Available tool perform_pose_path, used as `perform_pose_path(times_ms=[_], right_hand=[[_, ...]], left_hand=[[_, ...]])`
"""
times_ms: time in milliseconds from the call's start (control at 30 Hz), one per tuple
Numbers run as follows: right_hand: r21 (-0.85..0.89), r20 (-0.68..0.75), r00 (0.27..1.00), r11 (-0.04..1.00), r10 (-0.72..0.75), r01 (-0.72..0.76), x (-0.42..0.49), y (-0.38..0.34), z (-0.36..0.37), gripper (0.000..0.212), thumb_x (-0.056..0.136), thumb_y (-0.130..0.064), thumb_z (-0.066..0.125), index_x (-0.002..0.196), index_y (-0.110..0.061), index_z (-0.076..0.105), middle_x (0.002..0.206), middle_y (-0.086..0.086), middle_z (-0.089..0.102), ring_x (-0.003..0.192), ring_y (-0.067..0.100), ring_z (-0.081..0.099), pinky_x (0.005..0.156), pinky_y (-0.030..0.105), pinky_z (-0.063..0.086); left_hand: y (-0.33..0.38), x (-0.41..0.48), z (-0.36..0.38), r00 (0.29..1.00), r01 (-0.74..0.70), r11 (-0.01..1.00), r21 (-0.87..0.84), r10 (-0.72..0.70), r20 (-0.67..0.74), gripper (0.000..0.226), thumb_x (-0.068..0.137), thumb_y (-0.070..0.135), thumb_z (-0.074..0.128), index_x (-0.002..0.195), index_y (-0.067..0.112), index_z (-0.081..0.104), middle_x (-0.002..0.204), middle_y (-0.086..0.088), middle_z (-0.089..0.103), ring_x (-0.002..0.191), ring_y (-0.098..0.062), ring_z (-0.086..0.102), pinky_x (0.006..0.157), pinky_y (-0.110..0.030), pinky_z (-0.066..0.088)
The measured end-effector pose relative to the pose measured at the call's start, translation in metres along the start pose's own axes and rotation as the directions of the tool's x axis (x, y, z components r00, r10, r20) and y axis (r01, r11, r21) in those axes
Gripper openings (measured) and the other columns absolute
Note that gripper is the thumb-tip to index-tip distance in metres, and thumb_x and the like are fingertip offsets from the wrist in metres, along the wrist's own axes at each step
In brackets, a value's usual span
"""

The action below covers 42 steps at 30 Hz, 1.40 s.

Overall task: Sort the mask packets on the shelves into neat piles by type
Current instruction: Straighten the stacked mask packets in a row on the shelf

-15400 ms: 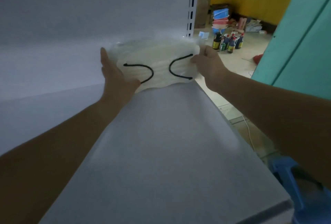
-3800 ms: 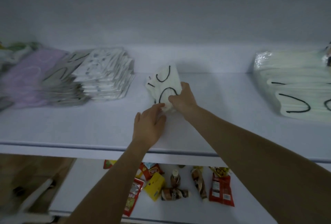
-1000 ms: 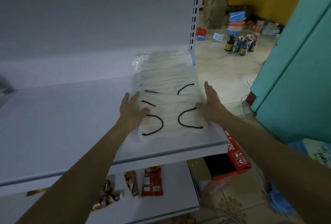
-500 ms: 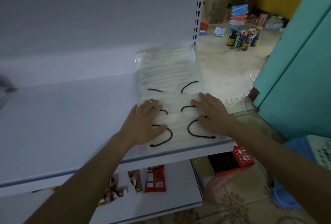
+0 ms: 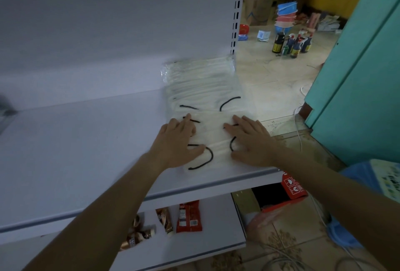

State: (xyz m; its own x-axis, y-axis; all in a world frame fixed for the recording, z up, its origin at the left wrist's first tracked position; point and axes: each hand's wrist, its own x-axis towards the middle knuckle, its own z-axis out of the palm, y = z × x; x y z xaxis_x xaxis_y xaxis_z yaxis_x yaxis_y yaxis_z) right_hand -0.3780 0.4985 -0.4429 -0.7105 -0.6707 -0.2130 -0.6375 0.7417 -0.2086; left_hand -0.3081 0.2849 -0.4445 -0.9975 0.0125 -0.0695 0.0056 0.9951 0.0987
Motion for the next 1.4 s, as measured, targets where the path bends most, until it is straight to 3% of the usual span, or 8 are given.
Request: perform_pose_path(times_ms=[200,367,600,800,967,1067,1167,1400], right_hand=[[0.322,-0.378,0.903,0.944,0.204,-0.078,0.011,0.004,-0.011,0.060,0.093,-0.036,0.050,0.146,-0.018,0.028,0.154,0.009,0.020,0.142,0.025,0.017,0.114,0.036,0.015],[0.629,-0.178,0.845,0.719,0.504,-0.297,0.022,0.014,-0.019,0.048,0.091,-0.016,0.054,0.137,-0.008,0.041,0.133,0.013,0.048,0.115,0.025,0.051,0.078,0.021,0.034],[0.901,0.099,0.789,0.282,0.606,-0.330,0.022,0.017,-0.028,0.023,0.081,-0.008,0.065,0.099,-0.004,0.051,0.074,0.011,0.047,0.062,0.021,0.042,0.048,0.021,0.031],[0.934,0.143,0.794,0.185,0.590,-0.305,0.022,0.008,-0.032,0.015,0.083,0.004,0.059,0.072,-0.004,0.052,0.052,0.006,0.045,0.044,0.014,0.041,0.031,0.012,0.029],[0.945,-0.046,0.798,0.286,0.601,-0.161,0.038,0.012,-0.041,0.032,0.087,0.002,0.052,0.118,-0.006,0.053,0.091,0.007,0.061,0.068,0.016,0.052,0.057,0.020,0.044],[0.628,-0.205,0.800,0.703,0.564,-0.335,0.037,0.015,-0.035,0.057,0.086,-0.005,0.057,0.138,-0.005,0.034,0.134,0.017,0.043,0.114,0.029,0.045,0.090,0.033,0.040],[0.374,-0.491,0.840,0.927,0.230,-0.035,0.030,0.016,-0.037,0.052,0.087,-0.007,0.055,0.137,-0.009,0.041,0.138,0.010,0.043,0.126,0.027,0.039,0.099,0.025,0.028],[0.100,-0.086,0.977,0.978,0.194,-0.185,0.046,0.011,-0.038,0.050,0.090,-0.028,0.051,0.136,-0.014,0.038,0.132,0.008,0.047,0.121,0.026,0.043,0.097,0.033,0.036]], left_hand=[[-0.001,0.002,0.001,0.995,-0.055,0.998,-0.009,0.054,-0.083,0.098,0.068,0.073,-0.003,0.149,0.020,0.011,0.158,0.003,0.006,0.143,-0.018,0.006,0.118,-0.035,0.005],[0.012,0.005,0.009,0.990,-0.141,0.990,0.014,0.141,0.018,0.081,0.080,0.073,0.008,0.149,0.032,0.000,0.157,0.007,-0.009,0.144,-0.014,-0.012,0.114,-0.035,-0.011],[0.014,0.000,0.032,0.987,-0.151,0.988,0.016,0.151,-0.049,0.106,0.058,0.079,-0.030,0.148,0.032,-0.003,0.157,0.004,-0.013,0.144,-0.018,-0.016,0.115,-0.037,-0.010],[0.011,-0.001,0.035,0.967,-0.198,0.980,-0.012,0.193,-0.165,0.090,0.077,0.076,-0.010,0.149,0.025,0.010,0.158,-0.004,0.004,0.143,-0.021,-0.006,0.114,-0.039,-0.004],[0.009,0.004,0.034,0.943,-0.240,0.971,0.004,0.234,-0.238,0.084,0.084,0.072,0.004,0.147,0.021,0.025,0.155,-0.007,0.018,0.143,-0.029,0.009,0.112,-0.041,0.000],[0.009,0.008,0.033,0.944,-0.233,0.972,0.019,0.231,-0.234,0.086,0.083,0.073,0.001,0.146,0.020,0.029,0.154,-0.008,0.022,0.143,-0.031,0.014,0.111,-0.041,0.000],[0.011,0.006,0.036,0.941,-0.212,0.976,0.051,0.217,-0.259,0.076,0.092,0.064,0.011,0.139,0.013,0.043,0.147,-0.014,0.038,0.135,-0.038,0.032,0.107,-0.049,0.013],[0.013,0.004,0.036,0.945,-0.197,0.978,0.063,0.207,-0.254,0.072,0.094,0.060,0.013,0.135,0.013,0.049,0.142,-0.014,0.045,0.131,-0.038,0.040,0.104,-0.053,0.027]])
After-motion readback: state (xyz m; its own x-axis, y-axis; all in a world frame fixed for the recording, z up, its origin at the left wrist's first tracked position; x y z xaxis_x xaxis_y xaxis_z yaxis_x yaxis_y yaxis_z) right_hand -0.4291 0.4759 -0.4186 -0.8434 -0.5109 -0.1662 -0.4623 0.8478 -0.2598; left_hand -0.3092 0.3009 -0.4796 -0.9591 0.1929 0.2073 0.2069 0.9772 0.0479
